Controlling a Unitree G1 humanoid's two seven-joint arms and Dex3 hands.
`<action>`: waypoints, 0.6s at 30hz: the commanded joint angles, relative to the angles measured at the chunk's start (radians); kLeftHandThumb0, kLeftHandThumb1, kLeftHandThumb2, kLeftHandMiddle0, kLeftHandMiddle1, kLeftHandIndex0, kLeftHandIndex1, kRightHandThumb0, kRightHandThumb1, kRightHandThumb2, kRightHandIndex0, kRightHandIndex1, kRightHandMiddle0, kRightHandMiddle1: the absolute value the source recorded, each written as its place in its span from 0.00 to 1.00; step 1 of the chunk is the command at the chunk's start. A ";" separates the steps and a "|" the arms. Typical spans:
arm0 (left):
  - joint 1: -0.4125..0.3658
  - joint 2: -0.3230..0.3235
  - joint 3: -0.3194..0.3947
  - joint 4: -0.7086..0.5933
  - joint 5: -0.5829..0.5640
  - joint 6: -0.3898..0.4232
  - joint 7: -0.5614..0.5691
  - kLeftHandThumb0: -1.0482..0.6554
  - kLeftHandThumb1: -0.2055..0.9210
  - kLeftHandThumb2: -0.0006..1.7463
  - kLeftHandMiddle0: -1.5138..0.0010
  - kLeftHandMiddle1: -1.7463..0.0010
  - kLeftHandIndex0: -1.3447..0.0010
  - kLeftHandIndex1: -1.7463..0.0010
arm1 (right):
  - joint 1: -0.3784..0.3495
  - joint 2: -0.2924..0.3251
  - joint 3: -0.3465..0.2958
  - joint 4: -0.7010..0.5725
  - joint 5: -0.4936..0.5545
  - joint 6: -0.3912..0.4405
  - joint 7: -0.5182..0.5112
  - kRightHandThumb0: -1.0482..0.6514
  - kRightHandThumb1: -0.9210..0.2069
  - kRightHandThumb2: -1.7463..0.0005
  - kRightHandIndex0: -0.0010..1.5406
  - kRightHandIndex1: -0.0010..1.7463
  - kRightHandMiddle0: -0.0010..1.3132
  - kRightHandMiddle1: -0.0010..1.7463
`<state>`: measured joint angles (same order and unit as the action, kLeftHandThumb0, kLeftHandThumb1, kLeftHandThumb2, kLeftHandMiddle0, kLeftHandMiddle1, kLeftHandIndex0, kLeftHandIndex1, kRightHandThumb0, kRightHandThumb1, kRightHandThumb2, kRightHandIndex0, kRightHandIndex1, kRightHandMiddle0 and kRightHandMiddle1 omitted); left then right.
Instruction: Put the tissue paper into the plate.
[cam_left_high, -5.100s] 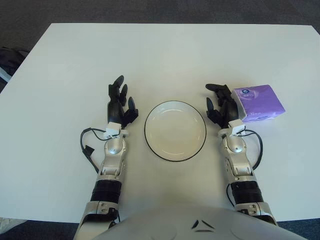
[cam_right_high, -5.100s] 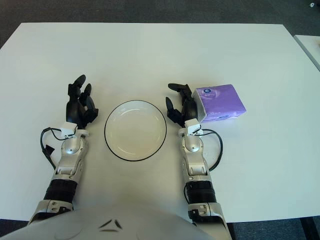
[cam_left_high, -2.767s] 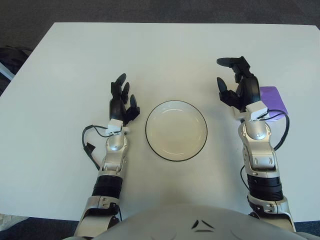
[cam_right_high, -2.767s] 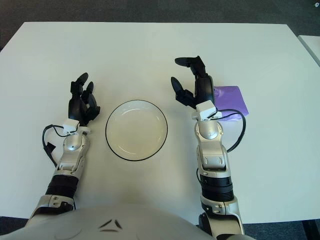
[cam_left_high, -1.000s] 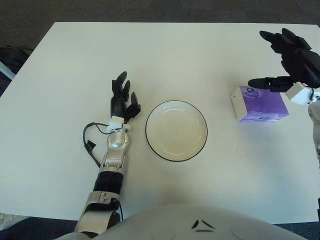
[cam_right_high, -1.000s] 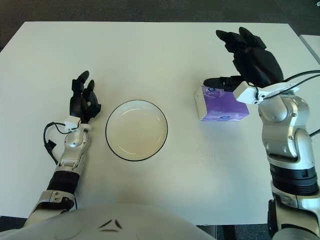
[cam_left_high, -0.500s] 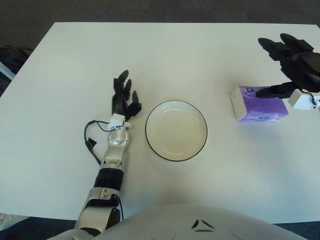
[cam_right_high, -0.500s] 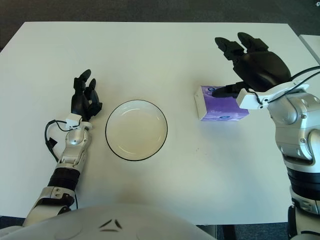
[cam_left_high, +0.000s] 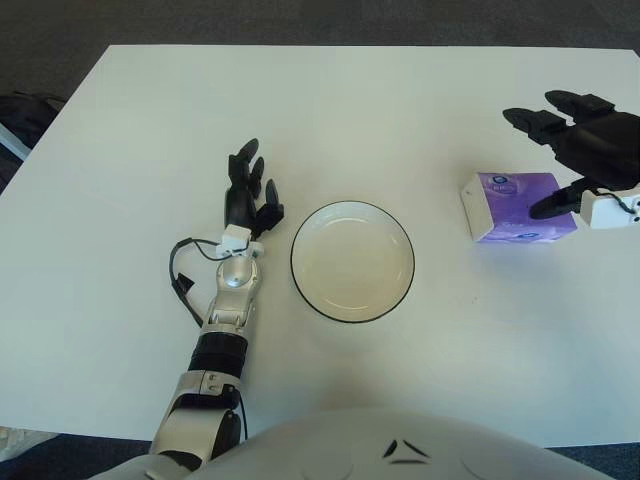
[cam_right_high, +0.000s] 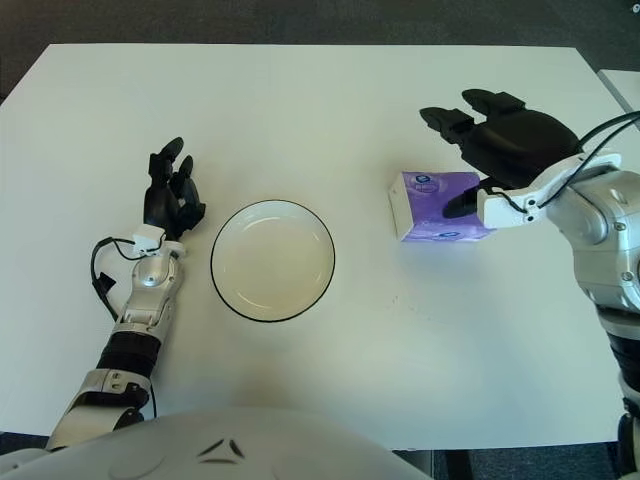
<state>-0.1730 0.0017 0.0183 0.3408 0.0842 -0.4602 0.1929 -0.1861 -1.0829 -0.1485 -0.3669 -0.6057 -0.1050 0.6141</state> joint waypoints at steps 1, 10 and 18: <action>0.102 -0.001 -0.011 0.121 0.022 0.011 -0.006 0.21 1.00 0.45 0.75 1.00 1.00 0.59 | -0.017 -0.045 0.005 0.012 0.007 -0.041 0.030 0.00 0.00 0.92 0.00 0.00 0.00 0.00; 0.096 -0.002 -0.011 0.129 0.024 0.007 0.000 0.20 1.00 0.45 0.74 1.00 1.00 0.58 | -0.055 -0.063 0.024 0.026 0.039 -0.077 0.092 0.00 0.00 0.95 0.00 0.00 0.00 0.00; 0.095 -0.003 -0.010 0.129 0.026 0.003 0.004 0.21 1.00 0.45 0.74 1.00 1.00 0.58 | -0.097 -0.049 0.083 0.057 0.004 -0.106 0.100 0.00 0.00 0.95 0.00 0.00 0.00 0.00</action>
<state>-0.1831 0.0038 0.0183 0.3534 0.0848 -0.4622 0.1937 -0.2640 -1.1273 -0.0952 -0.3270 -0.5858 -0.1967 0.7099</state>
